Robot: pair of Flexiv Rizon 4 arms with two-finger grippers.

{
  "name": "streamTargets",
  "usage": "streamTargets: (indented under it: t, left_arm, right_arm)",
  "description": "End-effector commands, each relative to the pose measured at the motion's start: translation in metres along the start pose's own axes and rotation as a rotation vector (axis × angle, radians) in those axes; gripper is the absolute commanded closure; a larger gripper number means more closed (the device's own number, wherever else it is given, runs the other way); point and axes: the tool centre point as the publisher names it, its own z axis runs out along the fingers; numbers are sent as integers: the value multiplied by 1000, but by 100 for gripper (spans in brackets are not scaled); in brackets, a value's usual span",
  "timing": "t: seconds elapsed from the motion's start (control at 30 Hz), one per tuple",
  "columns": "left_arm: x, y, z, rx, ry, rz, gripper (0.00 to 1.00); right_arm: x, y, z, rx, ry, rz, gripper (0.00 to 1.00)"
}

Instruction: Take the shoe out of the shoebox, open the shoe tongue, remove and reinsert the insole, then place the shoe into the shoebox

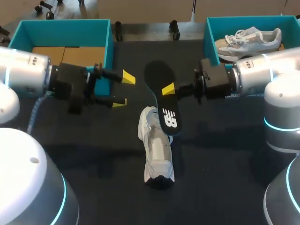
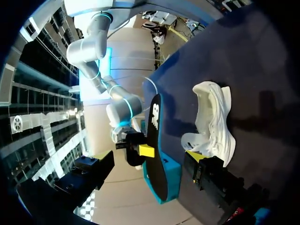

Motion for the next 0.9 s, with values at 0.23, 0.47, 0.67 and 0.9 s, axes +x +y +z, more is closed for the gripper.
streamTargets:
  t: [0.23,0.47,0.67,0.9]
  left_arm:
    - [-29,31,-9,-26,208,3,0]
    - [-61,66,-8,5,582,-20,0]
    - [-61,66,-8,5,582,-20,0]
    - [-61,66,-8,5,582,-20,0]
  right_arm:
    - [0,0,1,-1,0,0,100]
    - [0,0,1,-1,0,0,100]
    - [0,0,1,-1,0,0,100]
    - [0,0,1,-1,0,0,100]
